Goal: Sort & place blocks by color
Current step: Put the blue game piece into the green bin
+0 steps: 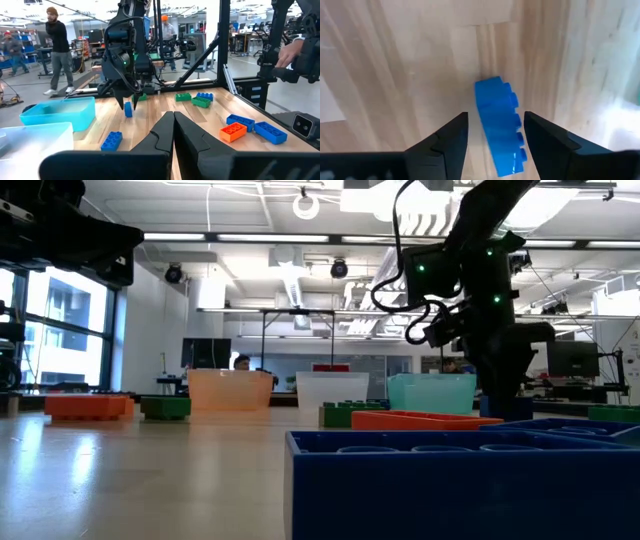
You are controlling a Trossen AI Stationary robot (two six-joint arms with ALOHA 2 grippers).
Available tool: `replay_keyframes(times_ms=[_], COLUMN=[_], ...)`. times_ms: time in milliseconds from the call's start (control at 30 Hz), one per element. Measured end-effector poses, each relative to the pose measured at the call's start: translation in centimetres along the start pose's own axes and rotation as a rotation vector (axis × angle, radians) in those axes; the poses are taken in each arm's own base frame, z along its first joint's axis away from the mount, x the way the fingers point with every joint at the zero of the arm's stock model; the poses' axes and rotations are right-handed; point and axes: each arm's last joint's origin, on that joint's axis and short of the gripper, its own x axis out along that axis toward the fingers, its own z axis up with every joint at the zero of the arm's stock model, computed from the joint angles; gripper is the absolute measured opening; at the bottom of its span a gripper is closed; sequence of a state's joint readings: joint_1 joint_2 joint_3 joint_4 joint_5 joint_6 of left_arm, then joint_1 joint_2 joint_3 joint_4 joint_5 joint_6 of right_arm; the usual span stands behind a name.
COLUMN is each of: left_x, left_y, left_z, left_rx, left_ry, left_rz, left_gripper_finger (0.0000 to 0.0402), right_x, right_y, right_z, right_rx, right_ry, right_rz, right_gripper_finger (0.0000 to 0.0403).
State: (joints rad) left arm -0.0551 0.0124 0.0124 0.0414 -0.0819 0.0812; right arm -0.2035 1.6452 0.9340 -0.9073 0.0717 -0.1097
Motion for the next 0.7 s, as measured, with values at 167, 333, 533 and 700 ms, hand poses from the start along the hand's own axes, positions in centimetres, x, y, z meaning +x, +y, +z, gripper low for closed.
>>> replay_keyframes(times_ms=[167, 333, 533, 700], left_x=[0.0, 0.0, 0.0, 0.0], left_y=[0.0, 0.0, 0.0, 0.0], left_z=[0.0, 0.0, 0.0, 0.0], left_rx=[0.0, -0.002, -0.002, -0.002], left_ry=[0.0, 0.0, 0.0, 0.0], left_rz=[0.0, 0.001, 0.0, 0.0], left_gripper_finger=[0.0, 0.0, 0.0, 0.0], right_x=[1.0, 1.8, 1.8, 1.8], right_y=[0.1, 0.1, 0.1, 0.1], right_z=[0.2, 0.4, 0.4, 0.4], right_rx=[-0.005, -0.008, -0.003, -0.002], right_ry=[0.044, 0.076, 0.077, 0.076], right_rz=[0.009, 0.013, 0.019, 0.02], right_gripper_finger=[0.0171, 0.0145, 0.0088, 0.0069])
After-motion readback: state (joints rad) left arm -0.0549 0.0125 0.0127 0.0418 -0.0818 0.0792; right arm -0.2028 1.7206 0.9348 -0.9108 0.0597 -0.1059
